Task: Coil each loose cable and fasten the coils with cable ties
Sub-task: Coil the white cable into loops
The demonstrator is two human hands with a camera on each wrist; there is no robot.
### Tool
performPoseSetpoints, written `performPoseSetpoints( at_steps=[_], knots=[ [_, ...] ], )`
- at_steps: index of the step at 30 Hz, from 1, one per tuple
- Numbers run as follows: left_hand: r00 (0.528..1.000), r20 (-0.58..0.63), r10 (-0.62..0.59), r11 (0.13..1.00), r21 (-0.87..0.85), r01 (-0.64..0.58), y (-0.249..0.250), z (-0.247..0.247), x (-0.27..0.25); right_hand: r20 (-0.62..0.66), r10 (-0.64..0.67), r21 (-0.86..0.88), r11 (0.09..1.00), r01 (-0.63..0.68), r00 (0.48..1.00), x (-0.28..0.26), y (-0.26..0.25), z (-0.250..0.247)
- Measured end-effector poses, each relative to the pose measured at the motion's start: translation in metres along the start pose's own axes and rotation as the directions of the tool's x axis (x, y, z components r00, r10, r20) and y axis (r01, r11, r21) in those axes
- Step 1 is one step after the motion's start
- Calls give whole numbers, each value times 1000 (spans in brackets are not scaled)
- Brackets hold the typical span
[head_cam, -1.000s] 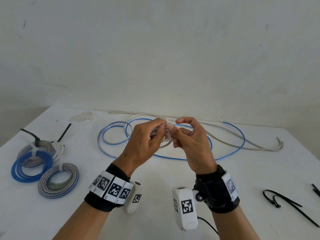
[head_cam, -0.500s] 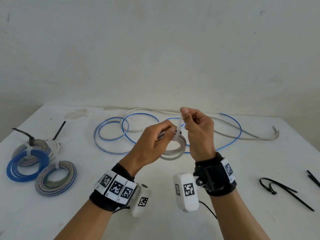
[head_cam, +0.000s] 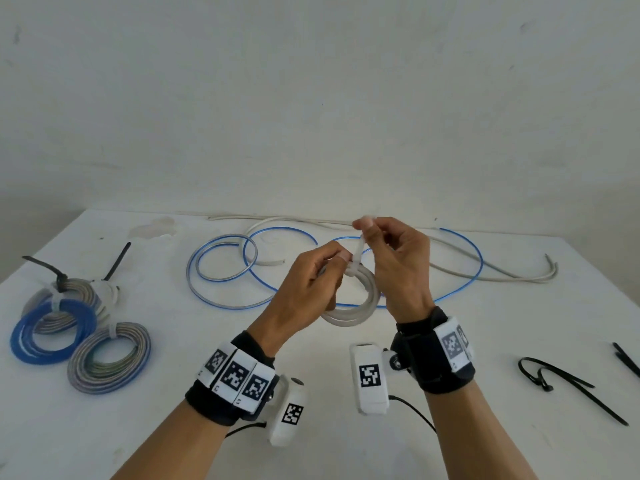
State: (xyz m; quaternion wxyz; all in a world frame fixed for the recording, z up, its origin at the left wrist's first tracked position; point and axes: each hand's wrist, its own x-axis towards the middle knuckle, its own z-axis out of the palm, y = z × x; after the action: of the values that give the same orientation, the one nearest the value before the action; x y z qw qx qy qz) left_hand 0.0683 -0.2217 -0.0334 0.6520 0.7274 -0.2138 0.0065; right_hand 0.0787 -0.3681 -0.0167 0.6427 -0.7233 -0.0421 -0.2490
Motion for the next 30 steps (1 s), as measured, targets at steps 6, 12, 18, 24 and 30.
performPoseSetpoints(
  at_steps=[6, 12, 18, 24, 30],
  knots=[
    [998, -53, -34, 998, -47, 32, 3, 10, 1, -88, -24, -17, 1000, 22, 996, 0, 3, 2],
    [988, -100, -114, 990, -93, 104, 4, 12, 1, -56, -25, 30, 999, 27, 998, -4, 1, 8],
    [983, -59, -176, 968, -189, 162, 0, 17, 2, -88, -17, 68, 997, 23, 996, -1, 1, 4],
    [977, -29, -211, 952, -235, 198, 0, 16, -1, -78, -298, -228, 934, 274, 951, -2, 1, 5],
    [966, -45, -254, 942, -239, 236, -3, 13, 3, -111, -246, -148, 962, 229, 963, -2, 6, 5]
  ],
)
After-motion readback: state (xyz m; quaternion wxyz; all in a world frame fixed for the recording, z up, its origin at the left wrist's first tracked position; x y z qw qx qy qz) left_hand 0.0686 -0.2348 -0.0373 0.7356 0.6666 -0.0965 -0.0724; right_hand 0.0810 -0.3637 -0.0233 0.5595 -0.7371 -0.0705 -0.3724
